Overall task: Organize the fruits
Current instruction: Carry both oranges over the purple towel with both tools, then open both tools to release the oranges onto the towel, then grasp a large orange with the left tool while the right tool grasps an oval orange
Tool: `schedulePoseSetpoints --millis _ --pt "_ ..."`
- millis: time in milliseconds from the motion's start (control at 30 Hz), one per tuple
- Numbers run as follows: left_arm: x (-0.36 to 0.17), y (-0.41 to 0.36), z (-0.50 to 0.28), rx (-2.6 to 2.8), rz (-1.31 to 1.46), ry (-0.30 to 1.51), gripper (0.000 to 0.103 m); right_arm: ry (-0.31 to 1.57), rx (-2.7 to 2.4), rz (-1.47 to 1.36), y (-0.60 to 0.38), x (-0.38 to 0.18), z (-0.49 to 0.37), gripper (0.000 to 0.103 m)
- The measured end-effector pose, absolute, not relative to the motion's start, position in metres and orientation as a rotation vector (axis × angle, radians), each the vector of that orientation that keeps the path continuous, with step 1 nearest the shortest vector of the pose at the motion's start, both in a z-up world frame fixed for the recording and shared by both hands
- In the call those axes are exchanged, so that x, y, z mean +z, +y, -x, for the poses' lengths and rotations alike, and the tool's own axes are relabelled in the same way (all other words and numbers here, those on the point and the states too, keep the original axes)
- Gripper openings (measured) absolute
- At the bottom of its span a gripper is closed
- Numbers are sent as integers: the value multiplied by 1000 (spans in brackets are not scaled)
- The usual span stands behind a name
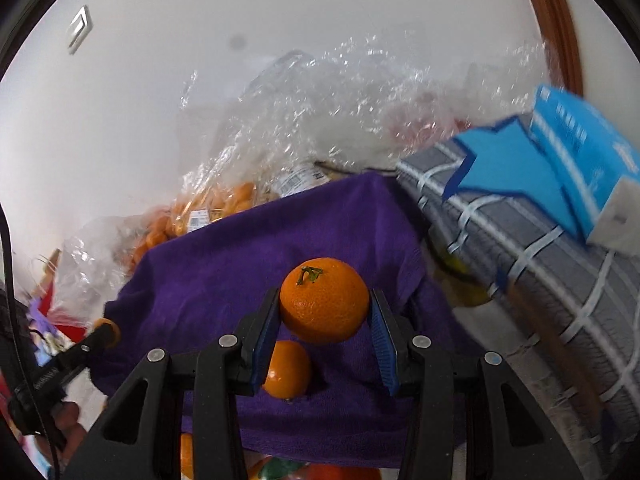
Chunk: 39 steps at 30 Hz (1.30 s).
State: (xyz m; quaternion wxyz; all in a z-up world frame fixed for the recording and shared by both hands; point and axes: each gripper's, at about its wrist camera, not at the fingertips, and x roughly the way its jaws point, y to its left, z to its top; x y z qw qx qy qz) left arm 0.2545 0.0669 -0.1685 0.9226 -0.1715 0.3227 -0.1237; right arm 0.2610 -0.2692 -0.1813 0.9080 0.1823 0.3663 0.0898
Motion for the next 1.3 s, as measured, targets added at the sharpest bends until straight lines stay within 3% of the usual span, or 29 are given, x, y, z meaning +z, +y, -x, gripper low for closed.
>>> schedulePoseSetpoints --millis 733,933,1300 --pt "-167 56 -258 -229 292 682 34 765 160 -328 -261 -187 -258 46" --pt "-167 54 -257 -229 278 686 34 721 140 -327 -261 -178 -248 53" --pt "-162 52 -254 -238 274 656 37 640 55 -233 -254 -141 -214 56"
